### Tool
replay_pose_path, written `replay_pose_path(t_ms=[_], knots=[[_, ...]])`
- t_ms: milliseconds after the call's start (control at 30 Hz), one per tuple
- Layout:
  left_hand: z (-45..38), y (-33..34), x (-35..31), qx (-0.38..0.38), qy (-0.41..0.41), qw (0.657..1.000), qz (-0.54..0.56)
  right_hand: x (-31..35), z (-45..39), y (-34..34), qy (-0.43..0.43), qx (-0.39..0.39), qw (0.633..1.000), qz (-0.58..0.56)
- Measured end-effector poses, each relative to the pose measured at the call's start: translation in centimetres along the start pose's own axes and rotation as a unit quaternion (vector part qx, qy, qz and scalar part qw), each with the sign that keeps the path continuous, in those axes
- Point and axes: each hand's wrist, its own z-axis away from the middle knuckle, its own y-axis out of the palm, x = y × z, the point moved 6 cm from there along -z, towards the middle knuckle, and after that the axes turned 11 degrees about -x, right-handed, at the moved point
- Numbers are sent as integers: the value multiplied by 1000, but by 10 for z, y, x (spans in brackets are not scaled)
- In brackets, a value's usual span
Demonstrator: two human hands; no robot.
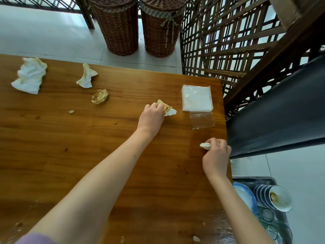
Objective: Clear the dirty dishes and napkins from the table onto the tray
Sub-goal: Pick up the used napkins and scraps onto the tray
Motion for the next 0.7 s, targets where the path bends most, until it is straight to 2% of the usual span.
replay_pose_path(t_ms=[167, 400, 567, 700], knots=[[21, -45, 36, -53, -37, 998, -3, 40, 10, -4, -32, 3, 998, -47], [38, -112, 118, -113, -64, 991, -30, 126, 36, 9, -84, 23, 993, -83], [28, -147, 182, -121, -78, 989, -35, 202, 51, 29, -116, 35, 987, -106], [-2, -164, 223, -132, -48, 989, -37, 269, 48, 51, -116, 30, 983, -137]])
